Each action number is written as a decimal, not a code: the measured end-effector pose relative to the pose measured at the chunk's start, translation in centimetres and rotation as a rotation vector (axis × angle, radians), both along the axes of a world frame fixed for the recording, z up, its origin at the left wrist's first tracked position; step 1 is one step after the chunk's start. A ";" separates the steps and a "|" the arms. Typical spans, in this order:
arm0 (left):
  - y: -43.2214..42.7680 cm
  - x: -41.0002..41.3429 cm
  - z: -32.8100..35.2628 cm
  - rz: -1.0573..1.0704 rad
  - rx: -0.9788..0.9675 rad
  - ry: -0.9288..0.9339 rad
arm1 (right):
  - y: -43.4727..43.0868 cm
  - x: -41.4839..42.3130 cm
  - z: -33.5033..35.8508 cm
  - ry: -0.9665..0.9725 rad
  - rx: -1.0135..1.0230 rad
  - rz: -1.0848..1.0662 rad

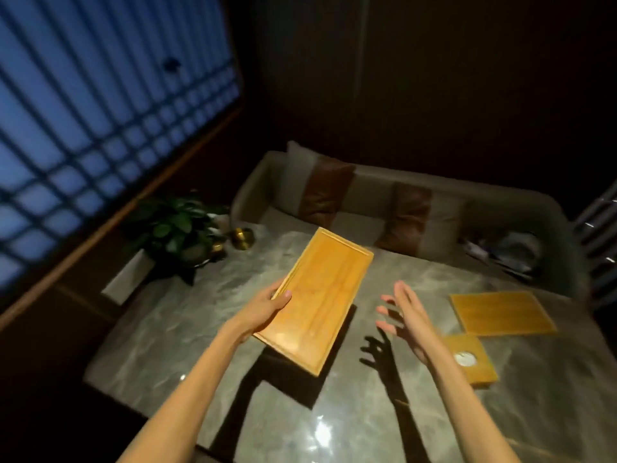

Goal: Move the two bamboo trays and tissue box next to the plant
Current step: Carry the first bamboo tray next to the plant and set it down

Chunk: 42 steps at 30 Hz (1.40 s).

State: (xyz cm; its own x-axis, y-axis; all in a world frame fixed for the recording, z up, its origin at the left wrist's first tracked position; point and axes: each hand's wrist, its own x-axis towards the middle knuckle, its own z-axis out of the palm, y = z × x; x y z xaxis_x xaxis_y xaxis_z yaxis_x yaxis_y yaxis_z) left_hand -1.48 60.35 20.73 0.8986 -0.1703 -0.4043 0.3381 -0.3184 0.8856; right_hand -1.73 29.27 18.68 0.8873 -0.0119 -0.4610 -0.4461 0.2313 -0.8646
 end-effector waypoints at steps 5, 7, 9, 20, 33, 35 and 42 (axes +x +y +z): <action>8.9 -4.6 2.2 -0.023 0.066 -0.013 | 11.1 5.2 0.8 -0.104 -0.096 0.408; 11.9 -6.2 1.7 0.020 0.056 0.006 | 15.3 5.9 -0.1 -0.134 -0.144 0.427; 15.1 -8.2 1.2 0.143 -0.083 0.069 | 19.1 6.2 -1.4 -0.053 -0.126 0.390; 28.2 -11.2 -10.3 1.203 -0.177 0.220 | 41.3 9.2 -11.4 0.155 -0.316 0.343; 41.1 -4.6 -22.9 1.004 0.479 0.439 | 55.6 14.5 -21.6 0.216 -0.646 0.480; 41.2 -4.5 -23.8 0.848 0.705 0.401 | 56.2 15.1 -22.6 0.228 -0.643 0.457; 40.5 -4.6 -26.2 0.868 0.660 0.493 | 56.7 14.5 -22.3 0.257 -0.685 0.366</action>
State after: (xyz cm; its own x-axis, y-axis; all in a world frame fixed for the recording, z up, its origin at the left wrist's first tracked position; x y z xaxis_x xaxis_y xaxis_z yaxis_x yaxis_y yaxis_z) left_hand -6.09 100.82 -5.46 0.3341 0.7869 -0.5188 0.9224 -0.1600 0.3514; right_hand 12.78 85.96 -3.63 0.7576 -0.0947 -0.6459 -0.5941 -0.5101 -0.6220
